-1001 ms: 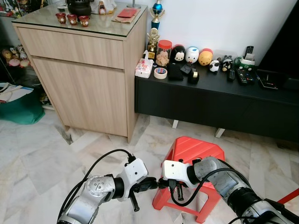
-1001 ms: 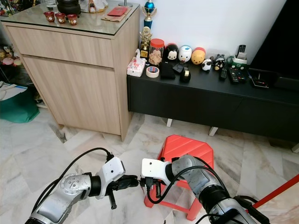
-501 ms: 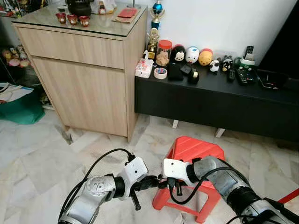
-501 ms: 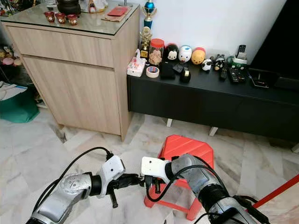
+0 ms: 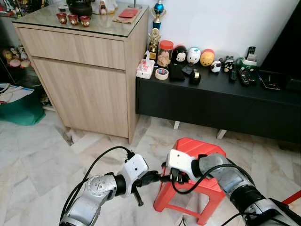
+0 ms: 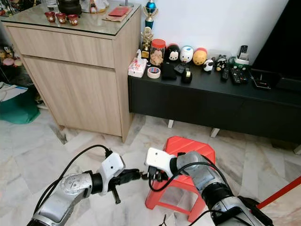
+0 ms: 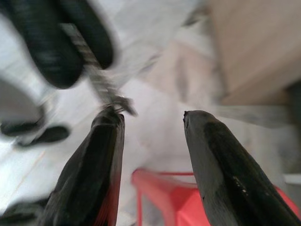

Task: Hang keys on a hook

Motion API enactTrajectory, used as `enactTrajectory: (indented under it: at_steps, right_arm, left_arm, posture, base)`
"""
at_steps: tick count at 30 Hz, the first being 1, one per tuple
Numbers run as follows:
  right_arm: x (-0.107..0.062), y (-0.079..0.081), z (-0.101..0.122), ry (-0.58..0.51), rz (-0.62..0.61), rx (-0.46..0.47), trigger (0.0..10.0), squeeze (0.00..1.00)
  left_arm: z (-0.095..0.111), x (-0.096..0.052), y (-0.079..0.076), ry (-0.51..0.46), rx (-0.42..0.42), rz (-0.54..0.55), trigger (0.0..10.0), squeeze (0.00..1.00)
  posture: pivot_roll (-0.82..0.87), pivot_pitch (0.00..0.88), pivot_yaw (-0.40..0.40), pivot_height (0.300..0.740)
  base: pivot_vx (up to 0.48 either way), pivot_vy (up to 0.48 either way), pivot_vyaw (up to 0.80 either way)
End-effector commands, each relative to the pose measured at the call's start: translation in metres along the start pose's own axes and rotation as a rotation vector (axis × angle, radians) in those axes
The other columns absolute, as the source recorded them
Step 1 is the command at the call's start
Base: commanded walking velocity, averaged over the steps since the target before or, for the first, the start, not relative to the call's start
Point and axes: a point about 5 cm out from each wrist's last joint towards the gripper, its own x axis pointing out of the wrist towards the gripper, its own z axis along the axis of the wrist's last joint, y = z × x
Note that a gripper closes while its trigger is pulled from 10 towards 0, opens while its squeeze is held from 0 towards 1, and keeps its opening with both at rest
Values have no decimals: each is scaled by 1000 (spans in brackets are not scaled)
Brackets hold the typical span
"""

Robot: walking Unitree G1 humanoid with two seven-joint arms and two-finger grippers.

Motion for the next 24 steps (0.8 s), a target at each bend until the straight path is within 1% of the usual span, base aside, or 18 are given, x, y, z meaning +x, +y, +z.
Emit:
enactTrajectory:
  at_steps: [1, 2, 4, 5, 8, 9, 10, 12, 13, 14, 15, 16, 18, 19, 20, 22, 24]
  right_arm:
    - [-17, -30, 23, -122, -174, 40, 10000, 0]
    - [-22, -34, 23, -162, -211, 91, 10000, 0]
    - [-25, -33, 24, -202, -209, 133, 10000, 0]
    - [-27, -28, 23, -231, -178, 149, 10000, 0]
    - [-29, -23, 21, -253, -160, 156, 10000, 0]
    - [-32, -23, 18, -266, -185, 183, 10000, 0]
    - [-32, -23, 18, -266, -185, 183, 10000, 0]
    - [-37, -26, 12, -279, -251, 235, 10000, 0]
    - [-39, -28, 8, -284, -285, 262, 10000, 0]
    - [-42, -31, 5, -289, -327, 294, 10000, 0]
    - [-48, -36, -7, -279, -441, 366, 10000, 0]
    - [-50, -40, -14, -267, -511, 409, 10000, 0]
    - [-55, -43, -27, -236, -615, 479, 10000, 0]
    - [-58, -43, -41, -196, -703, 553, 10000, 0]
    - [-58, -43, -41, -196, -703, 553, 10000, 0]
    - [-60, -38, -64, -118, -817, 646, 10000, 0]
    - [-59, -27, -83, -38, -869, 703, 10000, 0]
  left_arm:
    - [-16, 3, -12, 55, -40, -48, 0, 0]
    - [-18, 2, -12, 62, -45, -40, 0, 0]
    - [-21, 2, -13, 71, -49, -35, 0, 0]
    - [-23, 2, -13, 72, -55, -21, 0, 0]
    - [-23, 3, -12, 68, -59, 1, 0, 0]
    - [-22, 3, -10, 59, -56, 30, 0, 0]
    - [-22, 3, -10, 59, -56, 30, 0, 0]
    - [-20, 3, -6, 29, -67, 88, 0, 0]
    - [-20, 3, -4, 16, -77, 116, 1216, 0]
    - [-19, 2, -3, 2, -83, 142, 6706, 0]
    - [-18, 1, 1, -22, -90, 205, 10000, 0]
    - [-18, 0, 2, -38, -101, 232, 10000, 0]
    - [-16, -1, 4, -63, -119, 273, 10000, 0]
    - [-15, -2, 6, -88, -137, 321, 10000, 0]
    - [-15, -2, 6, -88, -137, 321, 10000, 0]
    - [-14, -4, 8, -120, -166, 385, 10000, 0]
    - [-13, -5, 11, -141, -177, 447, 10000, 0]
  posture:
    - [61, 0, -94, 740]
    - [61, 0, -94, 740]
    - [51, 0, -89, 740]
    - [51, 0, -89, 740]
    - [40, 0, -84, 740]
    - [36, 0, -83, 740]
    - [36, 0, -83, 740]
    - [29, 0, -81, 740]
    - [29, 0, -81, 740]
    - [28, 0, -79, 740]
    - [28, 0, -79, 740]
    - [27, 0, -79, 740]
    - [24, 0, -78, 740]
    - [23, 0, -77, 740]
    - [23, 0, -77, 740]
    - [24, 0, -79, 740]
    - [34, 0, -86, 740]
  base:
    - [0, 0, 0]
    - [0, 0, 0]
    - [0, 0, 0]
    - [0, 0, 0]
    - [0, 0, 0]
    - [0, 0, 0]
    - [0, 0, 0]
    - [0, 0, 0]
    - [0, 0, 0]
    - [0, 0, 0]
    - [0, 0, 0]
    - [0, 0, 0]
    - [0, 0, 0]
    - [0, 0, 0]
    - [0, 0, 0]
    - [0, 0, 0]
    - [0, 0, 0]
